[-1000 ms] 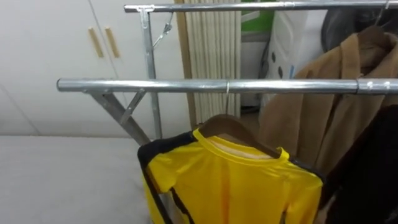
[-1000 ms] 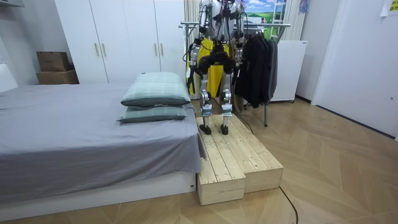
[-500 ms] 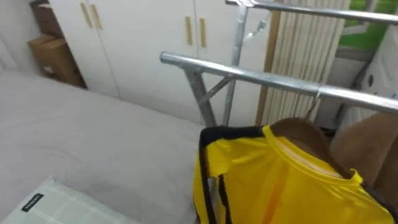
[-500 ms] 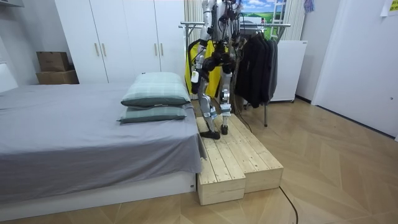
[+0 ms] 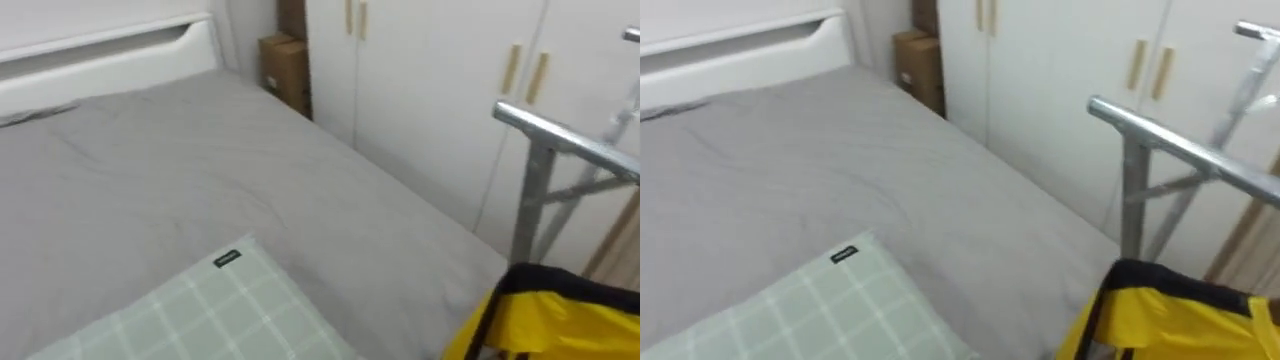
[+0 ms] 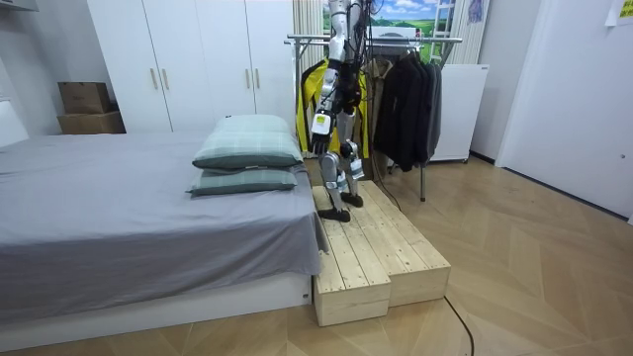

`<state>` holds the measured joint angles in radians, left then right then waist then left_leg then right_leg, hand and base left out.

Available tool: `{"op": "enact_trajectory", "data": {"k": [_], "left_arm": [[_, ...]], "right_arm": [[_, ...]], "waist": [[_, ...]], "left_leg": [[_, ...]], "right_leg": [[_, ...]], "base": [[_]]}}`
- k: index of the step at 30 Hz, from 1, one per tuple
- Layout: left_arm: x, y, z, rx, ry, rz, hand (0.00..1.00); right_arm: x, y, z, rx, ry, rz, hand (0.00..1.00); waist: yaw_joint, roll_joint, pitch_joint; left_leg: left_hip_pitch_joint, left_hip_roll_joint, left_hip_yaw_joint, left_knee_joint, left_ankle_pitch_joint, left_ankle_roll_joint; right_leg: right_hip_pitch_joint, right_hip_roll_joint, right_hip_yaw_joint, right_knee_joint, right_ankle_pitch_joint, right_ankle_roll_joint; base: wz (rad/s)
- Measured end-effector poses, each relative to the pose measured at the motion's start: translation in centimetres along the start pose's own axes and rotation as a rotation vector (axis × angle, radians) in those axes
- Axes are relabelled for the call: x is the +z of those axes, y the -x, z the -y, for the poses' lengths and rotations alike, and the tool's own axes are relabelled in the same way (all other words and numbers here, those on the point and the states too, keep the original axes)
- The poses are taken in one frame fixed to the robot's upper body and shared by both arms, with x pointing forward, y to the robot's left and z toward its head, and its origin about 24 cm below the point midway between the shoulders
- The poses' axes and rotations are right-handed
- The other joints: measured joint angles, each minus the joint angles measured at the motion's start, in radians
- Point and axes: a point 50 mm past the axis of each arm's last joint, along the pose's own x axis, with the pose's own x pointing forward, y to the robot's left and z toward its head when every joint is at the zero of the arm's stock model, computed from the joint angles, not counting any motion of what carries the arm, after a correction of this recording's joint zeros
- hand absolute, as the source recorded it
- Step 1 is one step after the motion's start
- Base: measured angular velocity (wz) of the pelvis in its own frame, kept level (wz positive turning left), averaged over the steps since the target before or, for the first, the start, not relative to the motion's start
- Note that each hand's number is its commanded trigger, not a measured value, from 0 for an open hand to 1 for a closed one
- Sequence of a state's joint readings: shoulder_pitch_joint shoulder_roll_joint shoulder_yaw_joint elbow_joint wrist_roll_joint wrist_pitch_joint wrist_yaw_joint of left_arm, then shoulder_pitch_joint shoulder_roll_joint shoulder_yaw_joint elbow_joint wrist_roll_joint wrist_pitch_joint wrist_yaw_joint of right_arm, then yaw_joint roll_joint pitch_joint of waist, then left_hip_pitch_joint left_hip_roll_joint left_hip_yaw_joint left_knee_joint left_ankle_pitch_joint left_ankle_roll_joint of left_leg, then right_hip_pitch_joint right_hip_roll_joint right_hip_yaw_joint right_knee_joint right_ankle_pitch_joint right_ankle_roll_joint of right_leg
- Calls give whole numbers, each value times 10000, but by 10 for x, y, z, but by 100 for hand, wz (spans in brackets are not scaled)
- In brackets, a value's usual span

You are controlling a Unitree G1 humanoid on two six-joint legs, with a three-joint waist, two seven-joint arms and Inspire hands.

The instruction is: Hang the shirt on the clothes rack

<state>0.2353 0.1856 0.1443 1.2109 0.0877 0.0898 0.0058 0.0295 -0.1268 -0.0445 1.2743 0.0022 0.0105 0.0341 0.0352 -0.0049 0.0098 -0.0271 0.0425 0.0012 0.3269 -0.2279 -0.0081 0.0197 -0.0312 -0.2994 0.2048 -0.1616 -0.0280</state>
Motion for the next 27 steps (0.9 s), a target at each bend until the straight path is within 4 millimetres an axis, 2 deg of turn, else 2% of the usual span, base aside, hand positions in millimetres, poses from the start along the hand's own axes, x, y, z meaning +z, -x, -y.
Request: {"op": "enact_trajectory", "data": {"k": [1,2,3,4,5,6,8,11,15,18,20,22,24,27], "left_arm": [[-6,1,3,-33,-8,-172,0],[-11,1,7,-160,24,-378,0],[-12,1,8,-187,23,-425,0],[-13,1,8,-187,8,-498,0],[-16,2,10,-183,29,-620,0],[-17,2,10,-175,47,-697,0],[-15,2,10,-49,215,-678,0],[-12,2,13,-35,243,-533,0],[-8,2,19,-197,255,-329,0],[-7,2,22,-298,232,-289,0],[-4,1,23,-328,236,-232,0],[0,1,24,-378,159,-136,0],[1,1,25,-441,-62,-101,0],[3,1,26,-458,-87,-40,0]], "right_arm": [[-3,0,3,-184,-171,-107,0],[-8,1,7,-406,-291,-214,0],[-12,2,8,-502,-395,-300,0],[-17,2,8,-588,-602,-428,0],[-18,3,8,-646,-806,-507,0],[-18,3,8,-658,-860,-504,0],[-16,2,8,-635,-873,-462,0],[-18,3,7,-574,-753,-529,0],[-11,1,4,-325,-345,-355,0],[-5,1,0,9,-22,-151,0],[-2,0,-3,210,169,-85,0],[-2,0,-3,284,114,-156,0],[-3,0,-4,476,-18,-221,0],[-7,1,-4,816,-322,-374,0]], "waist": [[-23,77,-130],[-159,130,-123],[-225,128,-124],[-254,102,-114],[-194,116,-107],[-149,120,-111],[-127,103,-99],[-119,47,-97],[-28,-23,-82],[-14,-69,-61],[-41,-143,-18],[-30,-146,-11],[-57,-133,-9],[-68,-123,-12]], "left_leg": [[46,15,108,291,-78,89],[52,37,596,477,-121,162],[60,46,819,469,-120,163],[39,58,933,419,-104,152],[-5,40,826,294,-74,184],[19,-4,709,227,-65,195],[4,-199,353,120,-24,222],[29,-385,208,149,-5,243],[7,-386,119,284,-102,227],[-134,-292,109,549,-264,174],[-171,-326,8,534,-265,172],[-189,-356,-61,511,-265,171],[-223,-412,-192,492,-265,169],[-198,-498,-310,432,-262,167]], "right_leg": [[371,-108,-734,-186,-77,-4],[746,-184,-1324,-304,-126,37],[883,-223,-1565,-332,-177,76],[1048,-269,-1815,-332,-297,158],[1164,-304,-1945,-326,-356,239],[1215,-318,-1957,-326,-365,255],[1333,-273,-1631,-348,-371,270],[1491,-195,-1357,-359,-450,321],[1563,-160,-1247,-363,-579,297],[1557,-106,-1253,-350,-656,277],[1557,-90,-1247,-360,-691,251],[1559,-83,-1231,-367,-723,252],[1558,-11,-1076,-376,-733,236],[1582,39,-567,-397,-755,199]], "base": [[129],[128],[141],[112],[87],[46],[36],[35],[10],[5],[14],[14],[19],[14]]}}
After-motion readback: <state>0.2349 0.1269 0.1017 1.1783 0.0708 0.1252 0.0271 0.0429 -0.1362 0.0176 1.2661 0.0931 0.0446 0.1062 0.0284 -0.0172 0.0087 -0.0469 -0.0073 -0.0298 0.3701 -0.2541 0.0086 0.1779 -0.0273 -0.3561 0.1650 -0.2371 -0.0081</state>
